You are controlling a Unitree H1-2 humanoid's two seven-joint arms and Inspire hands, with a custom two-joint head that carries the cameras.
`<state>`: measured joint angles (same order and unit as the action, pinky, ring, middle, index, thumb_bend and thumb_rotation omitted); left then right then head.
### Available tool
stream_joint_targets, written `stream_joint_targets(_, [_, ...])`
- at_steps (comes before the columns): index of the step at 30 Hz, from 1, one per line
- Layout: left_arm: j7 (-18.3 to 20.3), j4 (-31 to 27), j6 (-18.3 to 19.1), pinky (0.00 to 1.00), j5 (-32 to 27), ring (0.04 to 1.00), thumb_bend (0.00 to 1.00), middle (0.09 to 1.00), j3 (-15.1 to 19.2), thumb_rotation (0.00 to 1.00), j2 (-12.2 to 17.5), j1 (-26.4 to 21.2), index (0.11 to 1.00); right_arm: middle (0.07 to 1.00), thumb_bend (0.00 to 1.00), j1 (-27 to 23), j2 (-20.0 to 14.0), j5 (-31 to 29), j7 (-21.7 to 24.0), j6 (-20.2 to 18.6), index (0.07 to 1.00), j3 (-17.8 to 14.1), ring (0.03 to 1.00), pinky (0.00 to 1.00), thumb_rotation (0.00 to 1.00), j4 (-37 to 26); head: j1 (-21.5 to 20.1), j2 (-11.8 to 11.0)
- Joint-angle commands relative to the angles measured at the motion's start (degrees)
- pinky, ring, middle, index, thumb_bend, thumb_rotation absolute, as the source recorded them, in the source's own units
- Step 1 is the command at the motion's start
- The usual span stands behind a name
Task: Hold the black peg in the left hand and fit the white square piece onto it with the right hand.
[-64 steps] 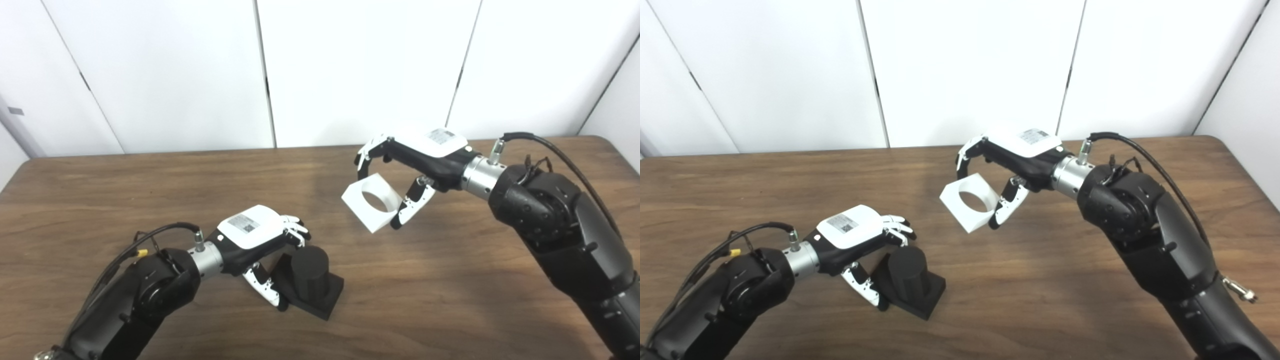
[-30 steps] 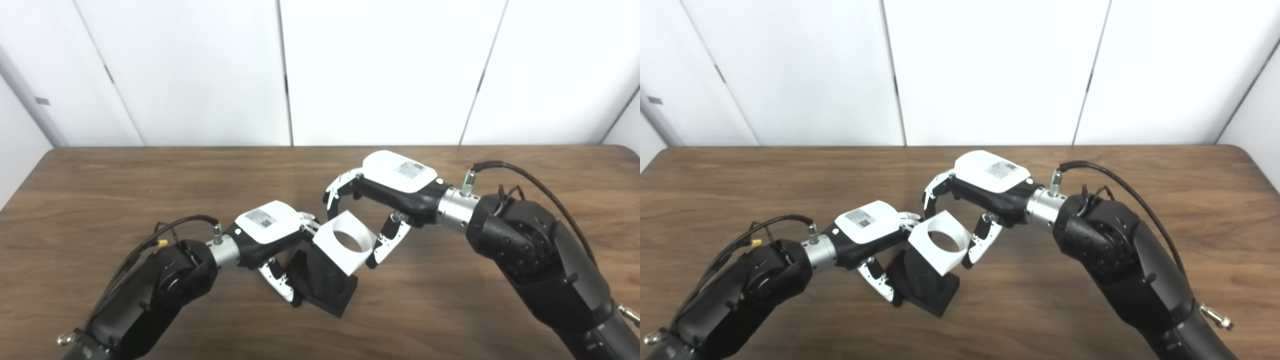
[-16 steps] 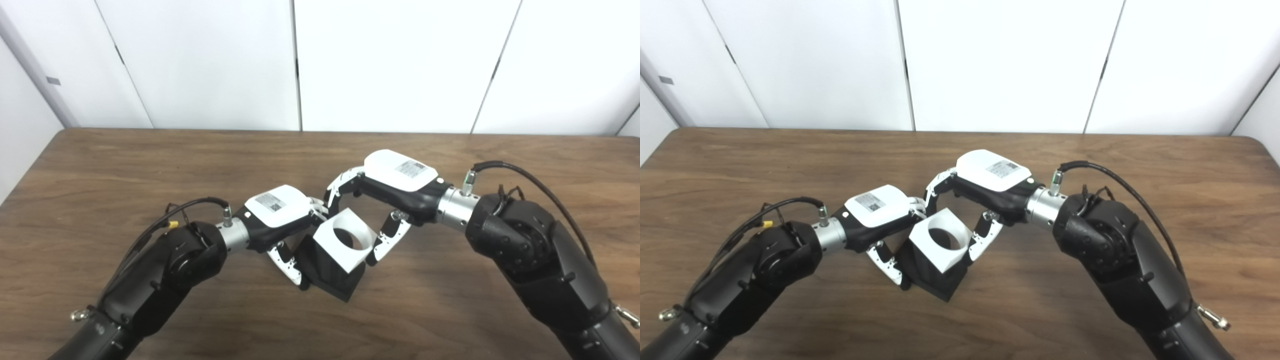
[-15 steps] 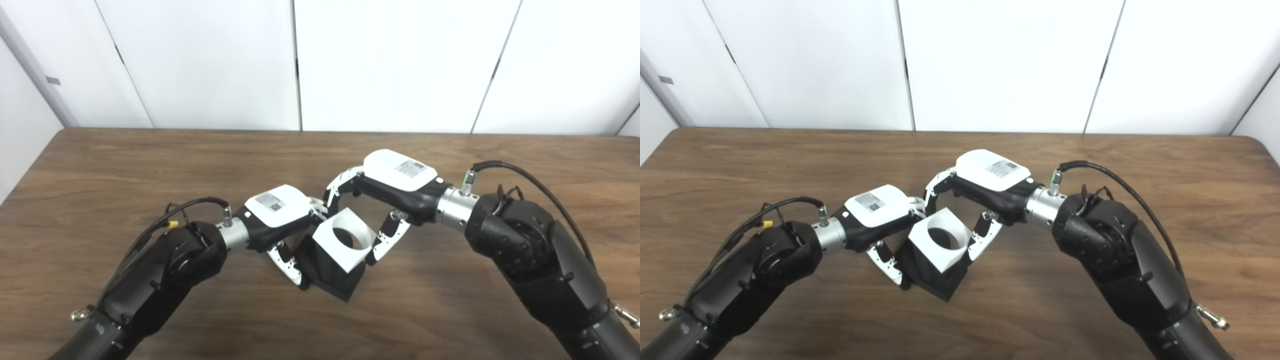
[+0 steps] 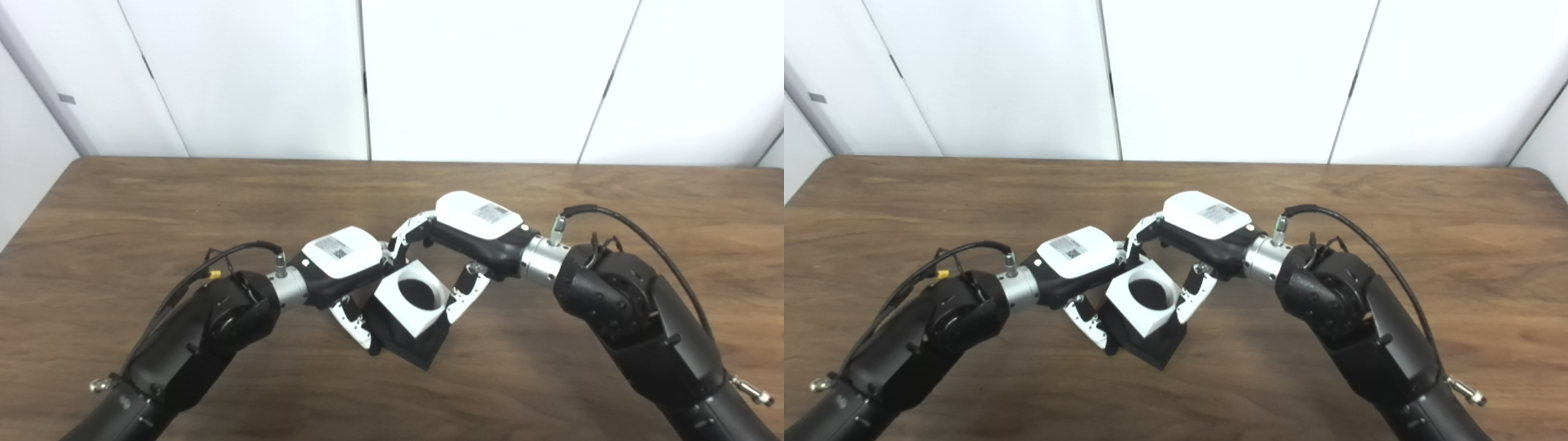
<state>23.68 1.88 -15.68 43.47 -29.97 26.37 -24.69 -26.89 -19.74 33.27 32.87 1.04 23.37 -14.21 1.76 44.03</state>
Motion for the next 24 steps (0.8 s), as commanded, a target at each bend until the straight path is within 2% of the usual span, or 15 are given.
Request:
stream_joint_targets(1, [1.8, 1.2, 1.0, 0.75, 3.7, 0.888, 0.52, 0.840, -1.9, 0.07, -0.4, 0.5, 0.488, 0.749, 0.52, -1.3, 1.1, 0.1, -1.2, 2.1, 0.477, 0.6, 0.774, 0.61, 0.13, -0.5, 0.0, 0.1])
stream_joint_targets(11, [2.2, 1.0, 1.3, 0.75, 4.1, 0.891, 0.52, 0.834, -2.1, 0.07, -0.4, 0.3, 0.489, 0.746, 0.52, -1.2, 1.0, 0.9, 0.2, 1.4, 0.479, 2.3, 0.771, 0.63, 0.14, -0.5, 0.1, 0.3])
stream_joint_targets(15, [2.2, 0.9, 1.4, 0.75, 4.2, 0.894, 0.52, 0.838, -2.0, 0.07, -0.4, 0.4, 0.489, 0.739, 0.52, -0.6, 0.7, 2.6, 0.4, 0.8, 0.487, 2.7, 0.750, 0.61, 0.15, -0.3, 0.1, 0.3])
stream_joint_targets(24, [2.4, 0.7, 1.4, 0.75, 3.8, 0.890, 0.52, 0.844, -2.0, 0.07, -0.3, 0.4, 0.489, 0.771, 0.52, -0.6, 0.4, 4.1, 1.6, -0.6, 0.490, 3.2, 0.752, 0.60, 0.17, -1.0, -0.1, 0.4])
